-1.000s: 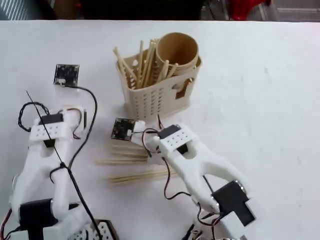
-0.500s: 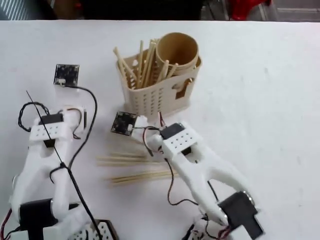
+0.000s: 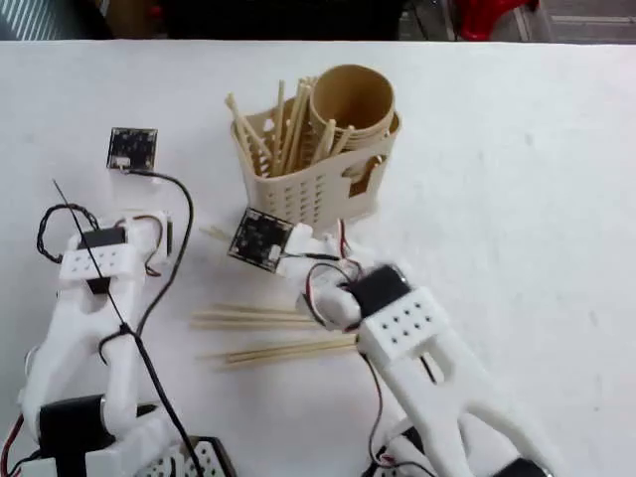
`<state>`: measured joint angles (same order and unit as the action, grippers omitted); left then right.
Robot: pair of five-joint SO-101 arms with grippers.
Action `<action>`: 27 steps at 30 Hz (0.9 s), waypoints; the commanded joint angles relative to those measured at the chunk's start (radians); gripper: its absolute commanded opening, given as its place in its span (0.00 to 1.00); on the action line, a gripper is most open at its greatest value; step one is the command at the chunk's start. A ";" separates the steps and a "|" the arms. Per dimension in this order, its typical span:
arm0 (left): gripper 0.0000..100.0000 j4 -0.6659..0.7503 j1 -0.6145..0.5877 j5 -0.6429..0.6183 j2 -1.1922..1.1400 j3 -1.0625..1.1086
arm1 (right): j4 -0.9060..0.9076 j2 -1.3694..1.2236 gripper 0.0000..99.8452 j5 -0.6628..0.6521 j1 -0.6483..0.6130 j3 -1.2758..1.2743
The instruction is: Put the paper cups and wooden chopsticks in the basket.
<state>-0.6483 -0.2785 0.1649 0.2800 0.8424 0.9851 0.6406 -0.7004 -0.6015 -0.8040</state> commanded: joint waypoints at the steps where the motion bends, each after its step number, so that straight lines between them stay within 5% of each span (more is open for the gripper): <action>1: 0.02 0.020 0.015 0.000 0.002 -0.003 | 0.016 0.174 0.02 0.049 -0.010 0.008; 9: 0.02 0.020 0.013 0.000 0.002 -0.003 | -0.094 0.297 0.02 0.264 -0.008 0.173; 27: 0.02 0.026 0.013 0.000 0.002 0.015 | -0.687 -0.200 0.02 0.488 0.025 0.535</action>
<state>-0.6391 -0.2785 0.1649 0.2785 0.8608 0.3959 0.4595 -0.2294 -0.5984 -0.3284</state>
